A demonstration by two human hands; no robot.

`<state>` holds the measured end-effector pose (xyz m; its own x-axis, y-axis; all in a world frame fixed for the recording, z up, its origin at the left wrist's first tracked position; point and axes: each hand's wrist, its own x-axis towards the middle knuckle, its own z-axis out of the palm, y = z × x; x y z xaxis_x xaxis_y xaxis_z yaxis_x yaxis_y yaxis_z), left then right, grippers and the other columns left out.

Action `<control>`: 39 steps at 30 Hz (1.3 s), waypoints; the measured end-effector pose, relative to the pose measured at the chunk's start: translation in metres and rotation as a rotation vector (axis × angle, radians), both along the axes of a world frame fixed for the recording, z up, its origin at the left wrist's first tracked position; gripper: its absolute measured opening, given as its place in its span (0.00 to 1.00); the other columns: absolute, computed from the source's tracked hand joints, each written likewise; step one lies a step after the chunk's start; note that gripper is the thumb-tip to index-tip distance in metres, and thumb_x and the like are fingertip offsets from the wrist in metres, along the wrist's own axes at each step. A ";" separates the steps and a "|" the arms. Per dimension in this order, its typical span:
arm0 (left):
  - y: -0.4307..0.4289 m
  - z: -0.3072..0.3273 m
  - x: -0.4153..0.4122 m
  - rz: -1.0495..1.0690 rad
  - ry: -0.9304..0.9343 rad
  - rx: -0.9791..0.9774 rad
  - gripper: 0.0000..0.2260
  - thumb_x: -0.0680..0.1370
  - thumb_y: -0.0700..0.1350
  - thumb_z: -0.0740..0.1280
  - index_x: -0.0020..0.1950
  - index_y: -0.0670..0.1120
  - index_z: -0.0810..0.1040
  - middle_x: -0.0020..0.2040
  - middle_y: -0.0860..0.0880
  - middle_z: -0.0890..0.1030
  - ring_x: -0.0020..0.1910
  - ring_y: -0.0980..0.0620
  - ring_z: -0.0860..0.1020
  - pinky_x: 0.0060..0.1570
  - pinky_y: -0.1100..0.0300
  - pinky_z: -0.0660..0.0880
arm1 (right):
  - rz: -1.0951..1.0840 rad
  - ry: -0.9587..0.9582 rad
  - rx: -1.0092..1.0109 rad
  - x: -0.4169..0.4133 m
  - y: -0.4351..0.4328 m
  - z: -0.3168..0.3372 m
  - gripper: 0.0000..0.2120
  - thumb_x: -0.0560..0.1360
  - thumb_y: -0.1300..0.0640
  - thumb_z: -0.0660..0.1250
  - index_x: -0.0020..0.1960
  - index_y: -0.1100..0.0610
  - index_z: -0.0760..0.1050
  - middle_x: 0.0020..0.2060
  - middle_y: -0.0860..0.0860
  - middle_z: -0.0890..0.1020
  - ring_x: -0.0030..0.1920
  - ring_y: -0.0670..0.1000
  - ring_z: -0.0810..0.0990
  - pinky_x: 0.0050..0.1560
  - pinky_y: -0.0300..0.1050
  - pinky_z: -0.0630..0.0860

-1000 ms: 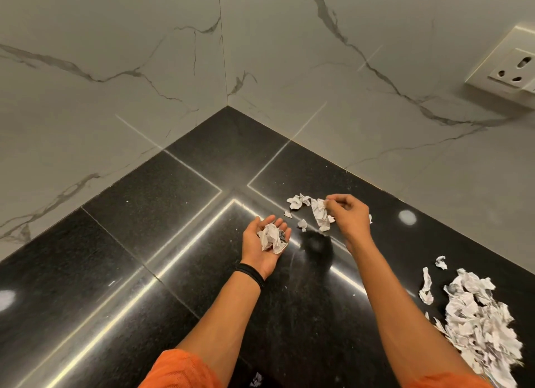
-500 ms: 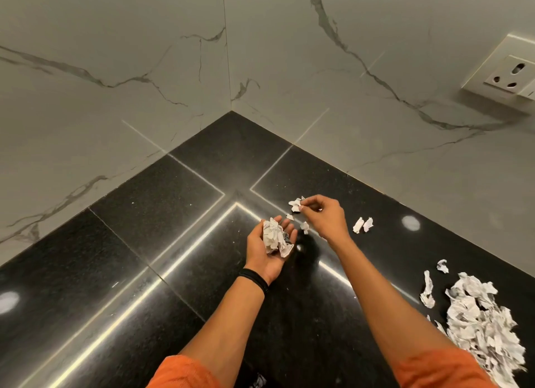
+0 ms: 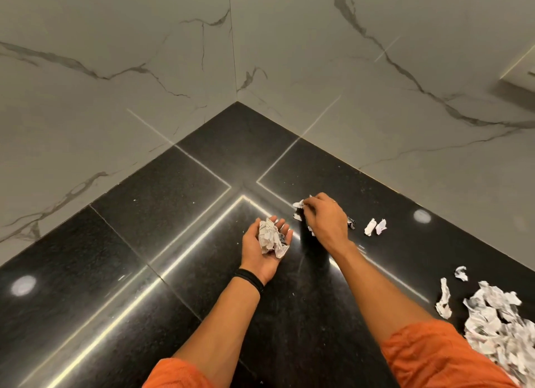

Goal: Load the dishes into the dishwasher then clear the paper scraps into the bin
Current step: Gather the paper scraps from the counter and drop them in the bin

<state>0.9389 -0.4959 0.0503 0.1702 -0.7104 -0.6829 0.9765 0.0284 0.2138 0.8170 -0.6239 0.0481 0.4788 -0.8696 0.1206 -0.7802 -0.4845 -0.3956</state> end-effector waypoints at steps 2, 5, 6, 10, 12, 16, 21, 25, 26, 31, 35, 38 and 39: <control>-0.002 0.001 -0.002 0.010 0.000 0.000 0.19 0.83 0.51 0.60 0.66 0.39 0.76 0.60 0.39 0.79 0.52 0.43 0.80 0.63 0.47 0.74 | -0.068 -0.194 0.022 -0.002 0.010 0.008 0.08 0.80 0.51 0.68 0.55 0.50 0.84 0.45 0.45 0.79 0.45 0.49 0.79 0.42 0.46 0.75; -0.002 0.004 -0.005 0.013 -0.001 -0.016 0.19 0.83 0.51 0.60 0.65 0.39 0.78 0.58 0.39 0.80 0.53 0.43 0.80 0.63 0.47 0.74 | 0.017 -0.409 0.005 -0.001 0.033 0.026 0.06 0.78 0.53 0.71 0.54 0.50 0.84 0.44 0.43 0.78 0.43 0.45 0.78 0.44 0.42 0.76; 0.000 0.006 -0.006 0.014 0.001 -0.036 0.18 0.83 0.51 0.60 0.61 0.39 0.79 0.56 0.39 0.81 0.52 0.43 0.81 0.61 0.48 0.75 | 0.061 -0.452 0.015 0.000 0.044 0.032 0.06 0.78 0.54 0.71 0.54 0.50 0.84 0.44 0.43 0.79 0.45 0.45 0.78 0.45 0.40 0.75; 0.005 0.017 -0.009 0.002 -0.031 -0.127 0.16 0.83 0.51 0.58 0.57 0.41 0.79 0.50 0.40 0.82 0.49 0.44 0.81 0.54 0.50 0.76 | 0.050 -0.491 0.059 -0.002 0.078 0.036 0.06 0.75 0.55 0.74 0.51 0.46 0.85 0.45 0.40 0.79 0.51 0.44 0.76 0.51 0.30 0.69; 0.008 0.020 -0.010 0.007 -0.034 -0.133 0.16 0.83 0.51 0.59 0.58 0.41 0.79 0.51 0.41 0.83 0.50 0.44 0.81 0.55 0.50 0.76 | 0.027 -0.497 0.123 -0.004 0.089 0.035 0.07 0.75 0.54 0.74 0.52 0.44 0.85 0.47 0.37 0.78 0.53 0.41 0.74 0.52 0.28 0.67; 0.015 0.028 -0.013 0.012 -0.024 -0.173 0.15 0.83 0.50 0.60 0.57 0.40 0.80 0.51 0.40 0.83 0.50 0.43 0.81 0.57 0.49 0.76 | 0.042 -0.692 0.257 -0.007 0.099 0.039 0.07 0.78 0.56 0.71 0.51 0.47 0.86 0.51 0.39 0.81 0.58 0.45 0.77 0.59 0.39 0.73; 0.026 0.038 -0.027 0.041 -0.021 -0.188 0.16 0.82 0.49 0.61 0.60 0.38 0.79 0.57 0.38 0.81 0.60 0.39 0.78 0.53 0.47 0.80 | -0.238 -1.067 0.524 -0.009 0.105 0.047 0.11 0.83 0.59 0.63 0.57 0.54 0.84 0.55 0.48 0.86 0.60 0.48 0.82 0.65 0.52 0.77; 0.037 0.046 -0.044 0.020 -0.039 -0.197 0.16 0.81 0.49 0.62 0.60 0.39 0.79 0.56 0.37 0.82 0.55 0.40 0.81 0.60 0.46 0.77 | -0.332 -1.252 0.751 -0.006 0.124 0.051 0.13 0.85 0.57 0.60 0.61 0.58 0.81 0.55 0.52 0.86 0.57 0.48 0.84 0.57 0.43 0.80; 0.040 0.048 -0.048 0.021 -0.045 -0.203 0.16 0.81 0.49 0.63 0.60 0.39 0.79 0.58 0.37 0.81 0.56 0.40 0.81 0.63 0.45 0.75 | -0.352 -1.302 0.796 -0.004 0.129 0.053 0.13 0.85 0.57 0.61 0.61 0.60 0.81 0.53 0.53 0.86 0.54 0.48 0.85 0.52 0.41 0.81; 0.061 0.046 -0.065 0.091 -0.056 -0.194 0.15 0.81 0.50 0.63 0.59 0.40 0.79 0.59 0.39 0.80 0.57 0.41 0.81 0.66 0.47 0.75 | -0.437 -1.440 0.950 0.000 0.153 0.047 0.11 0.83 0.57 0.64 0.59 0.60 0.83 0.54 0.58 0.86 0.56 0.56 0.84 0.58 0.51 0.81; 0.079 0.046 -0.076 0.194 -0.081 -0.168 0.15 0.82 0.50 0.63 0.59 0.40 0.80 0.56 0.40 0.82 0.55 0.43 0.82 0.60 0.50 0.78 | -0.403 -1.412 1.010 -0.002 0.168 0.037 0.11 0.83 0.58 0.64 0.60 0.58 0.83 0.55 0.55 0.86 0.59 0.56 0.84 0.63 0.56 0.79; 0.099 0.044 -0.089 0.274 -0.112 -0.132 0.14 0.82 0.48 0.62 0.56 0.40 0.80 0.51 0.41 0.84 0.51 0.44 0.83 0.61 0.52 0.77 | -0.346 -1.335 0.970 -0.004 0.189 0.027 0.10 0.83 0.58 0.64 0.58 0.55 0.83 0.54 0.53 0.86 0.58 0.55 0.84 0.62 0.57 0.80; 0.107 0.043 -0.093 0.293 -0.121 -0.124 0.14 0.82 0.48 0.61 0.55 0.40 0.80 0.50 0.41 0.84 0.50 0.45 0.83 0.59 0.52 0.77 | -0.338 -1.320 0.962 -0.007 0.197 0.025 0.10 0.83 0.58 0.64 0.58 0.55 0.84 0.54 0.53 0.86 0.58 0.55 0.84 0.62 0.57 0.80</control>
<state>0.8462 -0.3893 0.0934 0.4536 -0.6957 -0.5570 0.8909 0.3369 0.3046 0.8101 -0.4265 0.0735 0.2778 -0.8973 -0.3431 0.2986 0.4201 -0.8570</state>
